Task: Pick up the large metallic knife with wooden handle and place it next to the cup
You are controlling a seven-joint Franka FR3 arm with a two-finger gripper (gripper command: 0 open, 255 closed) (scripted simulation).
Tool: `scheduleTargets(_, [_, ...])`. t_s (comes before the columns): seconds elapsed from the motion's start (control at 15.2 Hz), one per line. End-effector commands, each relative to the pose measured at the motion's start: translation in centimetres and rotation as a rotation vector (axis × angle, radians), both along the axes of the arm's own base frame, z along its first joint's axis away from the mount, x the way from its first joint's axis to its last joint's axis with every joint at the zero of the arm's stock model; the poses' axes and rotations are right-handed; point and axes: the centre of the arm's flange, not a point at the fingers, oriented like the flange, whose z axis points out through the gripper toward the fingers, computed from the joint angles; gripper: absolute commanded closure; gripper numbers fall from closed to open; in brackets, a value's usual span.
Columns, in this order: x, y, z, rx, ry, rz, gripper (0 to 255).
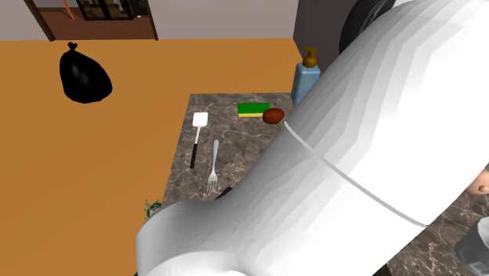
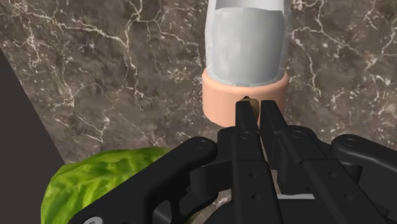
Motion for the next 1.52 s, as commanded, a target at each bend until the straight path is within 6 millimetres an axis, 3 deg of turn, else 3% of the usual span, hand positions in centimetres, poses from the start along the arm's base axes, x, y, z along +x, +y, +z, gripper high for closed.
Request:
scheduleTargets(0.0, [0.3,-0.6,-0.7,0.000,-0.001,0.002,255])
scheduleTargets(1.45, [0.3,-0.6,-12.4,0.000,-0.001,0.002,255])
